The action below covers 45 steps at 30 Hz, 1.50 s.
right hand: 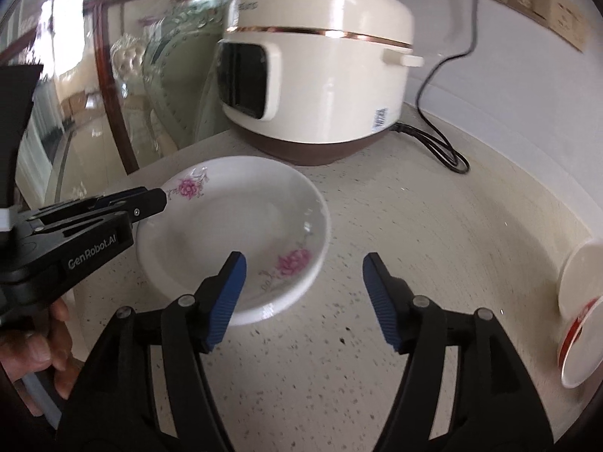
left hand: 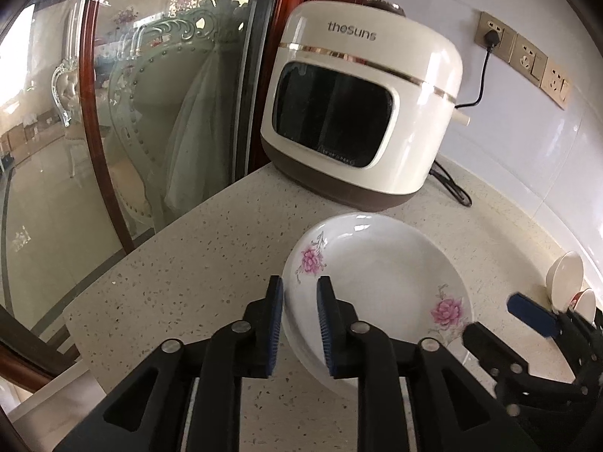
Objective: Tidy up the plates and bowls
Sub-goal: 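Lower the deep plate onto the stack and open both tools, then move both tools back to the bowls by the stove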
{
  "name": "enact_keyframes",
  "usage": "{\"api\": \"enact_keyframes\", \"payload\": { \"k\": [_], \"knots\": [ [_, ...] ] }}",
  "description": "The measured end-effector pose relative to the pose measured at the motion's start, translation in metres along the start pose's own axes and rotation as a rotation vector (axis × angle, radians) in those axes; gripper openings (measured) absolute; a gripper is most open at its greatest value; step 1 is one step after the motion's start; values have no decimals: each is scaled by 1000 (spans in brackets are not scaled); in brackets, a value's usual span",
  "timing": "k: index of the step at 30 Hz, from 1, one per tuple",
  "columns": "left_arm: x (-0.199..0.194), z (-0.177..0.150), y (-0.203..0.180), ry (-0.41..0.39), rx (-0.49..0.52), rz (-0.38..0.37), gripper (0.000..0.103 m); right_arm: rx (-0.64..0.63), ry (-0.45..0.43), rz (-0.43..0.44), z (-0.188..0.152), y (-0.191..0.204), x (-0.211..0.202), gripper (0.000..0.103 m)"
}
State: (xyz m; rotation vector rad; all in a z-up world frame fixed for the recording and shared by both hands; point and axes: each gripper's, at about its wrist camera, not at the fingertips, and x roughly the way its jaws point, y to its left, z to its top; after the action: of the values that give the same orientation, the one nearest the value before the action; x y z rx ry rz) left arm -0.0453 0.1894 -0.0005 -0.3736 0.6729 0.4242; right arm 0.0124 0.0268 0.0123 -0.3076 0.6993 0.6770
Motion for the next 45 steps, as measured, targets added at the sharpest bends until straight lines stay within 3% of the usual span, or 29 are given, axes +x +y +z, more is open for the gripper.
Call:
{"api": "enact_keyframes", "payload": {
  "k": [3, 9, 27, 40, 45],
  "knots": [
    [-9, 2, -3, -38, 1, -6, 43, 62, -17, -2, -8, -15, -11, 73],
    [-25, 9, -28, -98, 37, -84, 56, 172, -47, -19, -22, -45, -34, 77],
    [-21, -13, -161, -23, 199, -363, 57, 440, -84, -135, -79, -158, -105, 82],
    [-14, -21, -234, 18, 291, -486, 57, 618, -86, -234, -133, -234, -149, 82],
    [-6, -16, -256, 43, 304, -547, 57, 668, -113, -273, -139, -264, -172, 82]
  ]
}}
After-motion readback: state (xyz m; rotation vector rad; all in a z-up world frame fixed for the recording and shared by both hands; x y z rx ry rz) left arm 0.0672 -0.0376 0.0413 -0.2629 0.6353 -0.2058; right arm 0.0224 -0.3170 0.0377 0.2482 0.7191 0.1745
